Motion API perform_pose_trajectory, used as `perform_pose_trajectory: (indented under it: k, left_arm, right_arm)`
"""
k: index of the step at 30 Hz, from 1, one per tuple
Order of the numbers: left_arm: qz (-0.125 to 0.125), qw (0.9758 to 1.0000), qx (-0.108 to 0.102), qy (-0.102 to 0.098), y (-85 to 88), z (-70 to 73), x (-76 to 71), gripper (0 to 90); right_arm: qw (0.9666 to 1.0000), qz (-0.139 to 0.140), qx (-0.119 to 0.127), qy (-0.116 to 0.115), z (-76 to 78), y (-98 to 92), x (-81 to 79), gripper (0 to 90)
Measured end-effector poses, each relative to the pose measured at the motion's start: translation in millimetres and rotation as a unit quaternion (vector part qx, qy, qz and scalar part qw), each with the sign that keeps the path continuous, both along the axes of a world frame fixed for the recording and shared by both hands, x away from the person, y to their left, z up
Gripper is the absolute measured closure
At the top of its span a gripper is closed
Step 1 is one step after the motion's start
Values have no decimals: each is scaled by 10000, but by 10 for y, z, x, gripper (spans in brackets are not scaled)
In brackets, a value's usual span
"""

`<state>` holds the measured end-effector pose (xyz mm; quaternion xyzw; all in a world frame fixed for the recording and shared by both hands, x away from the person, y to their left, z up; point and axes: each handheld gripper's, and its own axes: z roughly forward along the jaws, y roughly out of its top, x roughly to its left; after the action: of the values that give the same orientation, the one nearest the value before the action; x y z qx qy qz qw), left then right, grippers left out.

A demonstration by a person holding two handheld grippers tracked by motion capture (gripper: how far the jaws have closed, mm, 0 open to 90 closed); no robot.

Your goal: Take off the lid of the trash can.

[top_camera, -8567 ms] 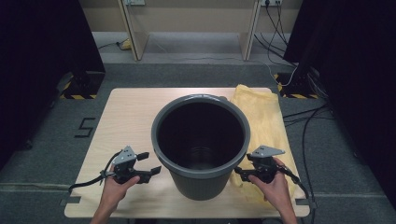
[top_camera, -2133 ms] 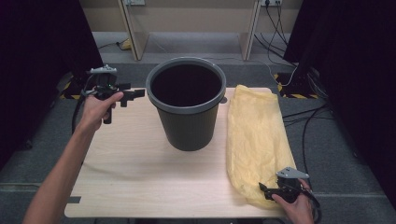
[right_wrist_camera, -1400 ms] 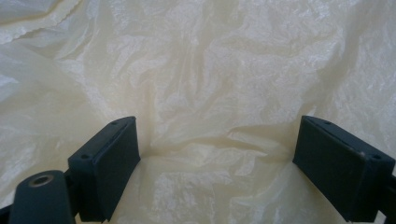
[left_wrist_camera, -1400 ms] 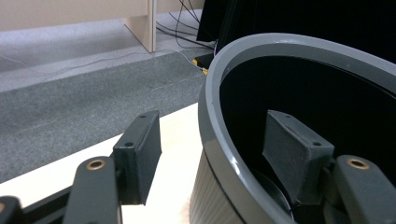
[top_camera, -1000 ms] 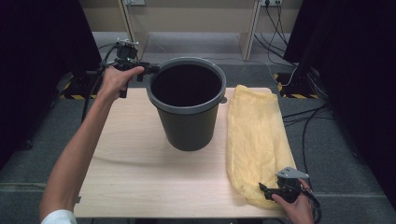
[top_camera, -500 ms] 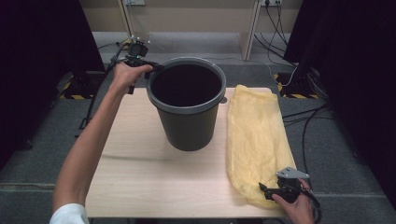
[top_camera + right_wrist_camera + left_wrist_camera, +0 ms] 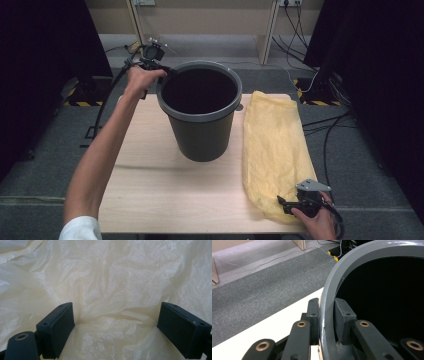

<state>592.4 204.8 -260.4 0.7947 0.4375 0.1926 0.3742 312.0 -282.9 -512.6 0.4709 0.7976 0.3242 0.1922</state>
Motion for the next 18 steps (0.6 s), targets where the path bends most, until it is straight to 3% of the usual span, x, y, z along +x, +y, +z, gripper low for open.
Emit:
perform_pose_trajectory:
  k: [9, 10, 12, 18]
  left_arm:
    - [44, 9999, -67, -114, 5, 25, -35, 753]
    - [87, 9995, -213, -196, 18, 39, -42, 753]
    - [120, 9991, -302, -280, 28, 76, -57, 757]
    - [63, 9993, -294, -213, 55, 115, -91, 773]
  right_arm:
    - [10000, -19, -16, 6, 2, 4, 1, 144]
    - [10000, -15, -17, 4, 2, 3, 1, 144]
    - [10000, -11, -12, 4, 1, 2, 0, 144]
    - [10000, -25, -12, 6, 1, 5, -1, 143]
